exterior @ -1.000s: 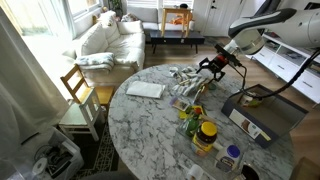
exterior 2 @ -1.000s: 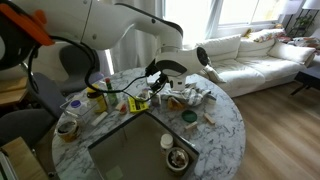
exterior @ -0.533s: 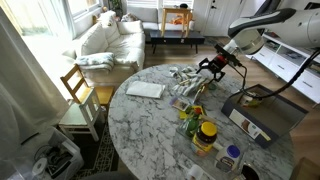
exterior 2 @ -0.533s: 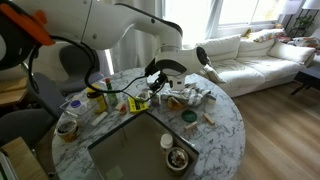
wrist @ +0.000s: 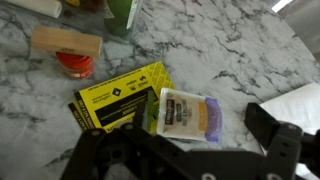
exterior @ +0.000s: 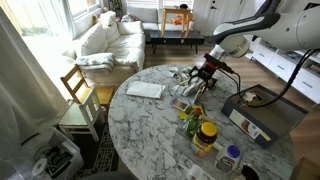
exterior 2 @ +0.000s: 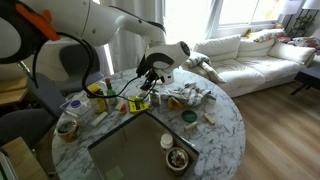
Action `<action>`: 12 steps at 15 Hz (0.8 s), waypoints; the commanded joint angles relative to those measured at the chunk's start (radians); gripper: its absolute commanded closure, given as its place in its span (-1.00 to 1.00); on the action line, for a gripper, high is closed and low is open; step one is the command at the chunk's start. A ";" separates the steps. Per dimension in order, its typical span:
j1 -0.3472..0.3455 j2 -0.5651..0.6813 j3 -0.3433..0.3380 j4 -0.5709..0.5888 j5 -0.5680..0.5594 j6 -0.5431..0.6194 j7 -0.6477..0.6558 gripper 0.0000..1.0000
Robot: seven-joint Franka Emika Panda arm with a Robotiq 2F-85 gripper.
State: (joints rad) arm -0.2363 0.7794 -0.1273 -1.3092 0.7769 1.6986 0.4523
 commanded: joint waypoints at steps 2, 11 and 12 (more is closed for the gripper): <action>0.034 0.004 0.008 -0.055 -0.059 0.098 -0.099 -1.00; 0.051 0.052 0.060 -0.108 -0.033 0.329 -0.170 -1.00; 0.053 0.051 0.065 -0.120 -0.032 0.355 -0.169 -1.00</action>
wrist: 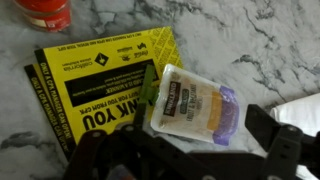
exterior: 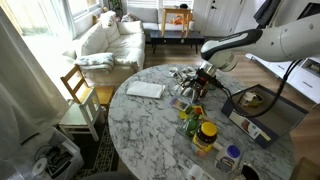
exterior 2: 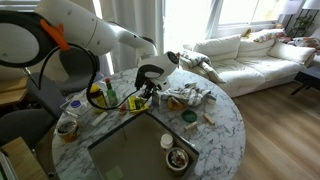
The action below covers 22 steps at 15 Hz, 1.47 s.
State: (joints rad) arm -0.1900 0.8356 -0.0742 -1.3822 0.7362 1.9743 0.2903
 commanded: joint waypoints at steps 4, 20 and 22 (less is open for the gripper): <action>0.021 -0.029 0.008 -0.095 -0.012 0.155 0.008 -1.00; 0.072 -0.043 0.015 -0.157 -0.177 0.185 0.021 -1.00; 0.078 -0.042 0.017 -0.168 -0.181 0.216 0.025 -1.00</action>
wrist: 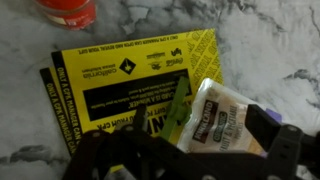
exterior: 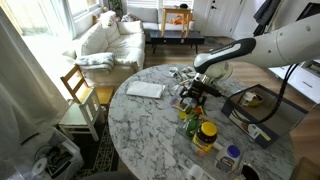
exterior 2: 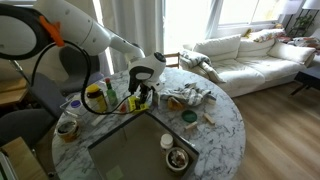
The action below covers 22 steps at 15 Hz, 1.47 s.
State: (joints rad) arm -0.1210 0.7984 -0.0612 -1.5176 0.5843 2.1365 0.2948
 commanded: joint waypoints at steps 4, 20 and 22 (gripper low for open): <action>0.012 -0.004 0.007 -0.045 -0.037 0.094 0.025 -0.35; -0.032 -0.057 0.040 -0.046 -0.018 0.051 -0.007 0.80; -0.045 -0.071 0.052 -0.042 -0.013 0.014 -0.014 0.80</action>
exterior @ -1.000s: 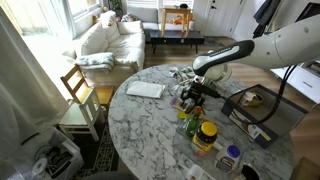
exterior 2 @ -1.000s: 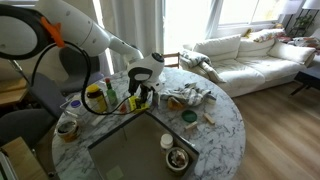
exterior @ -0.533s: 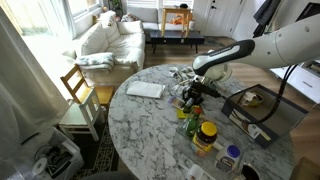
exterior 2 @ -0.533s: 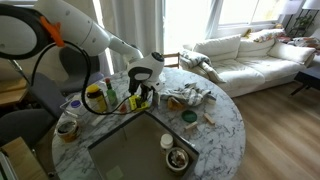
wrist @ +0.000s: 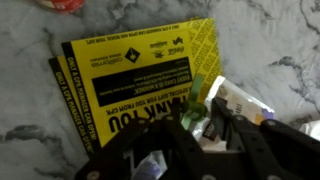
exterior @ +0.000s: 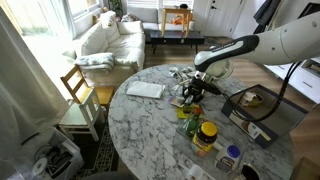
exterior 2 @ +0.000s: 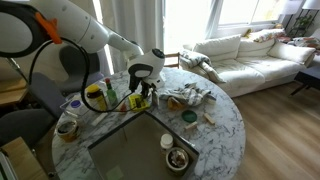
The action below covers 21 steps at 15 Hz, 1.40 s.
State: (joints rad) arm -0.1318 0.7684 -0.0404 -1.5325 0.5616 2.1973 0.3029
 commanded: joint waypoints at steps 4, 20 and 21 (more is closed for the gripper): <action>-0.055 -0.067 0.038 -0.013 0.017 -0.145 -0.017 0.80; -0.054 0.000 0.006 0.093 0.019 -0.336 0.022 -0.94; -0.051 0.013 0.006 0.094 0.013 -0.315 0.016 -1.00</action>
State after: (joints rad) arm -0.1929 0.7335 -0.0303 -1.4605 0.5727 1.8315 0.3435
